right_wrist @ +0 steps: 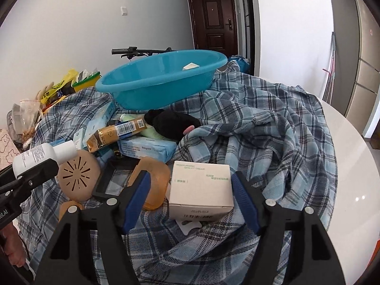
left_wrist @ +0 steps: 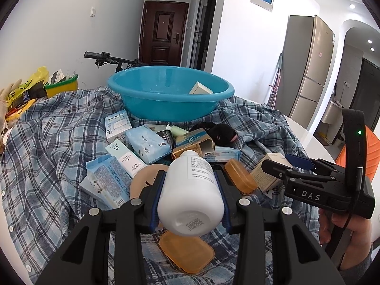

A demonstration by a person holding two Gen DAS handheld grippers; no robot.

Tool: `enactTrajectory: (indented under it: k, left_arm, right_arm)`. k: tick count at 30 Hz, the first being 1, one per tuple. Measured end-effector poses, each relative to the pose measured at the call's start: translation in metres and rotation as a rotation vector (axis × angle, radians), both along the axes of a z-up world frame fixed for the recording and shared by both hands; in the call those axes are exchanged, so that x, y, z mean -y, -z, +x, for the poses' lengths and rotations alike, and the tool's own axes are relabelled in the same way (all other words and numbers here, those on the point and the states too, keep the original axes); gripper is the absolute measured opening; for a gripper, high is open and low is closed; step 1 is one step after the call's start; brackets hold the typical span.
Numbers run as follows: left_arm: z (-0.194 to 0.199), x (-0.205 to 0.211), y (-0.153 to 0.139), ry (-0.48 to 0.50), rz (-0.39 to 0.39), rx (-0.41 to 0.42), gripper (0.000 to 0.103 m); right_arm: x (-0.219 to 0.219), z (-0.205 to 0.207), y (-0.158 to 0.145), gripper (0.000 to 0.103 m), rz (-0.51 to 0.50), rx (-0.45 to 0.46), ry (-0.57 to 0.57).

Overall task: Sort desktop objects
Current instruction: 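Grasp the white cream box with the right gripper while the left holds the bottle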

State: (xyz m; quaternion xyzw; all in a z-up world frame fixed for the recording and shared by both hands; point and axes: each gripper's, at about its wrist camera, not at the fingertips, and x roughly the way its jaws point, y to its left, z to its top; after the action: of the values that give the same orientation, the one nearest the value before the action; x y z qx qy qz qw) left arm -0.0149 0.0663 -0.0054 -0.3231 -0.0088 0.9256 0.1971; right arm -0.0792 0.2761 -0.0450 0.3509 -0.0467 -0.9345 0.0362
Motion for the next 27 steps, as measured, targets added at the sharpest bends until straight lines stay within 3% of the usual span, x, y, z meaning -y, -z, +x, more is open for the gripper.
enactTrajectory:
  k: [1, 10, 15, 27]
  left_arm:
    - [0.000, 0.001, 0.001, -0.002, 0.000, 0.002, 0.042]
    - [0.000, 0.001, 0.000, 0.001, 0.005, 0.000, 0.042]
    - [0.001, 0.000, -0.002, 0.002, 0.002, 0.001, 0.042]
    - [-0.001, 0.001, 0.000, -0.008, -0.001, 0.005, 0.042]
  right_arm:
    - [0.002, 0.000, -0.001, 0.050, 0.003, -0.005, -0.006]
    - [0.026, 0.012, -0.015, 0.051, 0.046, -0.055, -0.069]
    - [0.033, -0.004, 0.003, 0.052, 0.100, 0.021, -0.063]
    - [0.024, -0.004, 0.007, 0.053, 0.105, 0.016, -0.045]
